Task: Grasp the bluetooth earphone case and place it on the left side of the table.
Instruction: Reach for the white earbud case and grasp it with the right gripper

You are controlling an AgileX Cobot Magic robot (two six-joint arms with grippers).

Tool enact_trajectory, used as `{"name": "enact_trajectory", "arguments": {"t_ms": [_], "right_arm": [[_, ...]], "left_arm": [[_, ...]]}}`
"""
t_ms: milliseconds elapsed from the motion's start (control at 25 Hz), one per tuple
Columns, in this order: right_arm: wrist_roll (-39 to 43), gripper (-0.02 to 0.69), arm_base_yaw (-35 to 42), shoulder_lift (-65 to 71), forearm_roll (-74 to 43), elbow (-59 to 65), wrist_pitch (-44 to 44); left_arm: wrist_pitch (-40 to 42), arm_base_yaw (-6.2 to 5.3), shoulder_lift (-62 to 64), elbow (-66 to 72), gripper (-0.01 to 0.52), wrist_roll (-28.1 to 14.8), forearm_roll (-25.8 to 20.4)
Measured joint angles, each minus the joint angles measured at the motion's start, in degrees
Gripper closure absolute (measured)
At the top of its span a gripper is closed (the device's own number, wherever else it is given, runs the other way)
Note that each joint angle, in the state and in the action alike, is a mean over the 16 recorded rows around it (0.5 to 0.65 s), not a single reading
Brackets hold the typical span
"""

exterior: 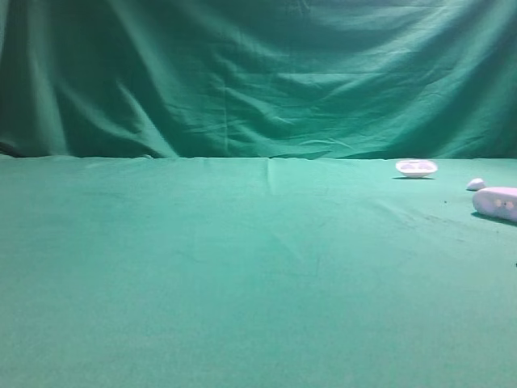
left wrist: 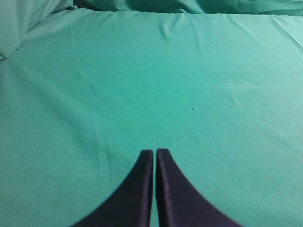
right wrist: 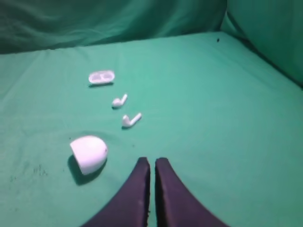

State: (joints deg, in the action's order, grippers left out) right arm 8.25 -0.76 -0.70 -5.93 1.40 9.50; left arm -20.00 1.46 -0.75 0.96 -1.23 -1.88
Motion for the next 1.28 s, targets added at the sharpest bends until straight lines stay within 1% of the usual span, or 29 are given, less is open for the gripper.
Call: {"name": "enact_trajectory", "arguments": {"t_ms": [200,360,480,680,880,1080,1200,1280], "right_arm": [[0.18,0.665,0.0,1.64,0.53,-2.51,-5.79],[0.64,0.665,0.0,6.3,2.59,-7.21,-5.8],[1.01,0.665,0.0,11.82,4.19,-11.42,-2.13],[0.44,0.665,0.0,23.93,7.46,-18.53,7.02],[-4.57,0.665,-1.11,37.91,10.65,-24.93,15.45],[-10.61,0.665,-4.54,51.33,11.65,-30.87,21.32],[-14.38,0.647,-6.91,59.28,11.42,-35.24,24.46],[-16.31,0.62,-8.5,64.57,10.99,-38.46,26.56]], "left_arm": [[0.0,0.0,0.0,0.0,0.514,0.0,0.0],[0.0,0.0,0.0,0.0,0.514,0.0,0.0],[0.0,0.0,0.0,0.0,0.514,0.0,0.0],[0.0,0.0,0.0,0.0,0.514,0.0,0.0],[0.0,0.0,0.0,0.0,0.514,0.0,0.0],[0.0,0.0,0.0,0.0,0.514,0.0,0.0],[0.0,0.0,0.0,0.0,0.514,0.0,0.0],[0.0,0.0,0.0,0.0,0.514,0.0,0.0]]}}
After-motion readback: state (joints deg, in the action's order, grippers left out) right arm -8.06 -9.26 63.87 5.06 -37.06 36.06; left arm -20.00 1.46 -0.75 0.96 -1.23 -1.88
